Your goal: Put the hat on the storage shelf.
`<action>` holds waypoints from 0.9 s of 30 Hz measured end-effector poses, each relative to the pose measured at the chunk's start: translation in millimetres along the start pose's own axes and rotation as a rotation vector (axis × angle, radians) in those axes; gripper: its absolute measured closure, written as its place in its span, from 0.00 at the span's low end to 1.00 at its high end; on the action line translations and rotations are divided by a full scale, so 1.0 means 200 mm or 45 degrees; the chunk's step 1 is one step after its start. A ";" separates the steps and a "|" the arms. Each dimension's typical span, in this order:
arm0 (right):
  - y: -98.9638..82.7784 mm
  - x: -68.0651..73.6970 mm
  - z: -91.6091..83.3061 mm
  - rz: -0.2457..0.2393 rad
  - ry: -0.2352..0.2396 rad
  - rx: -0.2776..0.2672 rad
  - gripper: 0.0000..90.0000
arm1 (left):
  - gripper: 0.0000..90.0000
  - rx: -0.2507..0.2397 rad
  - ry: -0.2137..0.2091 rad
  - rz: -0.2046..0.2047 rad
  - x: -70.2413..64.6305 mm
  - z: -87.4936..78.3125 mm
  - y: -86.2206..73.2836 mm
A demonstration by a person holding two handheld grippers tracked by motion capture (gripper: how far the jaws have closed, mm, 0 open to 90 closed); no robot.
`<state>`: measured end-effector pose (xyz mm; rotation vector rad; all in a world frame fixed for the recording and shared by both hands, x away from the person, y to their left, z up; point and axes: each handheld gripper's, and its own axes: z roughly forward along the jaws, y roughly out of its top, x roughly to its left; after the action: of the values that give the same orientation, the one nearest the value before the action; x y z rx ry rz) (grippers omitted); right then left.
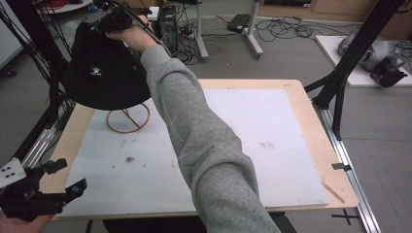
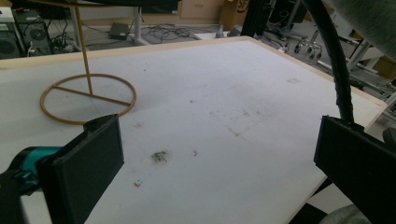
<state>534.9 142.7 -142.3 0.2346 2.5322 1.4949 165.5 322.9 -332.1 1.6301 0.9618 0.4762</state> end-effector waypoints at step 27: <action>-0.18 -0.03 0.11 0.126 0.063 0.070 0.83 | 0.02 0.011 -0.021 0.001 0.00 0.02 -0.01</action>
<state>544.3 142.1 -183.2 0.3397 2.6390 1.4847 167.1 320.6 -334.7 1.6399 0.9520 0.4590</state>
